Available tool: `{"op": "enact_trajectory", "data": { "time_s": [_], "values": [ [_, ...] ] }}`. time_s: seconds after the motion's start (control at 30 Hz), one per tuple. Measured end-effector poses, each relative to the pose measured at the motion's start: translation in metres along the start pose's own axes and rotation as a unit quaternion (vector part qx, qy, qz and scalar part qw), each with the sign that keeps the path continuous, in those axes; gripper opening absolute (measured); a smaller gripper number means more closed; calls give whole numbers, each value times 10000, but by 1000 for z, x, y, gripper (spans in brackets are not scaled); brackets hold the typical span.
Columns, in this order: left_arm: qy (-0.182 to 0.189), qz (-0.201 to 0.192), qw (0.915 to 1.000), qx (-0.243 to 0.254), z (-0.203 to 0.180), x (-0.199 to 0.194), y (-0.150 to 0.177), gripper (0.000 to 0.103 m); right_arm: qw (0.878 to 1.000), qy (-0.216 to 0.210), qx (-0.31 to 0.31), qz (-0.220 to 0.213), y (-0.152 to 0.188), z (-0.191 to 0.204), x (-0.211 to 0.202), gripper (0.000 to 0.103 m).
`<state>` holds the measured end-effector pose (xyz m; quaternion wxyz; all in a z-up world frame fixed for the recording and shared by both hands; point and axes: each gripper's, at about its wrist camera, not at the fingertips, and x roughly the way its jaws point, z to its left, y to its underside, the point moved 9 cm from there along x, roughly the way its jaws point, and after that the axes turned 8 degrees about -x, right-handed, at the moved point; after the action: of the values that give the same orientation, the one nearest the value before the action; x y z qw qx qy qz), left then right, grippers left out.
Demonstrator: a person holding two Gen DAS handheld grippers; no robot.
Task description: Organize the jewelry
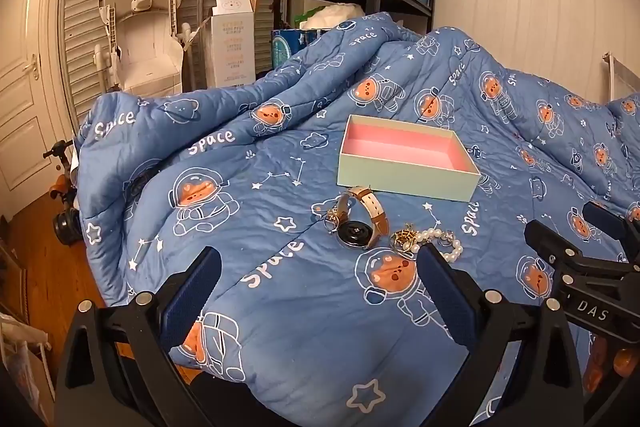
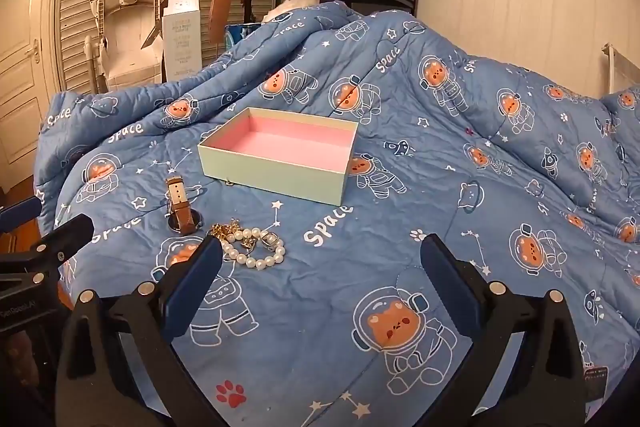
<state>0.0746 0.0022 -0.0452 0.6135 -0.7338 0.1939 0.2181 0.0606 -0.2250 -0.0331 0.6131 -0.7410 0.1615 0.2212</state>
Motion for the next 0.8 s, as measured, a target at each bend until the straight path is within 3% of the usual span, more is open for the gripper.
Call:
{"op": "enact_trajectory", "data": {
  "time_s": [0.27,0.8],
  "values": [
    [1,-15,10000,3,-1,2,5,96,10000,52,35,-35,-7,16,22,98],
    [37,-65,10000,20,-3,0,4,96,9999,68,91,-126,-10,16,20,98]
  ]
}}
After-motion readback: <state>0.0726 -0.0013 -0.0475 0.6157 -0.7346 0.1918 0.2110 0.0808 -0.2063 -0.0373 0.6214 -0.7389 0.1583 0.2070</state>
